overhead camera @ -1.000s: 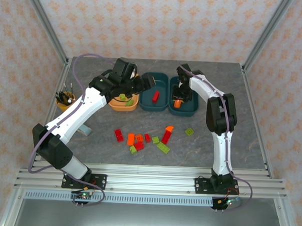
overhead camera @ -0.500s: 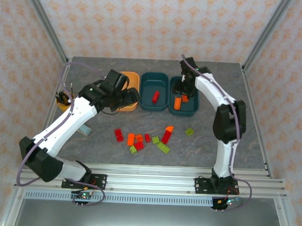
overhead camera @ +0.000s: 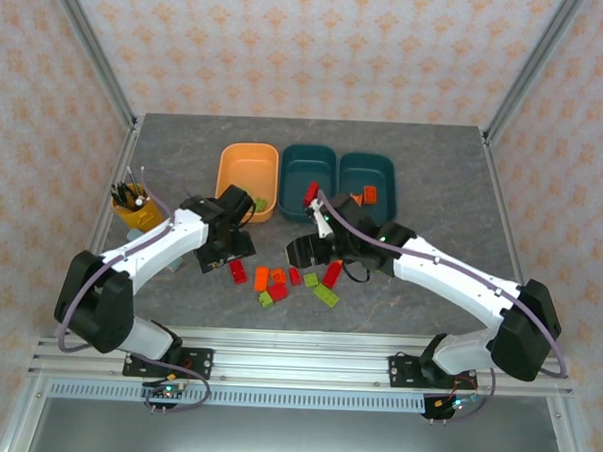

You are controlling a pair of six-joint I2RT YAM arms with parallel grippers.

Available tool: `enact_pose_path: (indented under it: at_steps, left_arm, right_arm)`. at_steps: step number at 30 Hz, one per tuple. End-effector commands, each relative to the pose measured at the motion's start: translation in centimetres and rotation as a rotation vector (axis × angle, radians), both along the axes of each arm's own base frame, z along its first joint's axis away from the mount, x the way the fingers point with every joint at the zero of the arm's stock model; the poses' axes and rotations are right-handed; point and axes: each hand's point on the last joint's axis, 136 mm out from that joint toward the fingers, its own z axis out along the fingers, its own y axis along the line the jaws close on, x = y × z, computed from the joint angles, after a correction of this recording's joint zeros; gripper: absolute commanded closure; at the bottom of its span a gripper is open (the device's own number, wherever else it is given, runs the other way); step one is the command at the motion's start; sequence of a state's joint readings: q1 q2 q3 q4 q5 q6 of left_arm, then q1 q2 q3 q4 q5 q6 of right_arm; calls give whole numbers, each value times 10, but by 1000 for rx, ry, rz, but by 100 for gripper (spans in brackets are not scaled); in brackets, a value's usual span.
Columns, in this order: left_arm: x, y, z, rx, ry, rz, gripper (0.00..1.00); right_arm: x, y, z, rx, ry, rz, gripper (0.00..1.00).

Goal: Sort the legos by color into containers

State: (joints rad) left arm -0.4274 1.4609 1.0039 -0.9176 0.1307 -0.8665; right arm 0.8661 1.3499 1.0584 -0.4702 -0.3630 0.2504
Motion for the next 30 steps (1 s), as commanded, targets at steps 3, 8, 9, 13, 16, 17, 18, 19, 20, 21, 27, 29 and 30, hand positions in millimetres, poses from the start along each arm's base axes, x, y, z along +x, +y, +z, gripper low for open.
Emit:
enact_pose_path:
  at_steps: [3,8,9,13,16,17,18,19,20,21,27,29,30]
  left_arm:
    - [11,-4,-26,10,15,4,21]
    - [11,-4,-52,32,70,10,32]
    - [9,-2,-54,45,80,12,34]
    - [6,2,-59,62,74,19,43]
    - [3,0,-66,52,82,17,50]
    - [2,0,-68,52,84,16,53]
    - [2,0,-69,52,83,16,55]
    - [1,0,-70,54,79,15,59]
    - [2,-1,-69,54,74,13,63]
    - [2,0,-68,57,69,13,65]
    - [24,-6,-13,65,-52,-25,69]
    - [40,-14,17,52,-110,-55,69]
    - [50,-19,32,44,-137,-74,69]
  right_arm:
    - [-5,1,19,52,-53,-30,19]
    - [-6,-6,19,40,-55,-47,19]
    - [-6,-7,18,37,-56,-49,19]
    - [-6,-9,17,28,-56,-56,20]
    - [-5,-11,15,21,-53,-69,20]
    - [-5,-11,15,22,-52,-74,20]
    - [-4,-11,15,22,-52,-78,20]
    - [-4,-11,15,23,-51,-81,21]
    - [-4,-11,15,25,-51,-83,21]
    - [-4,-11,16,28,-52,-86,21]
    - [11,-30,39,28,-121,-209,21]
    - [23,-44,51,34,-152,-297,22]
    - [32,-51,57,42,-160,-348,22]
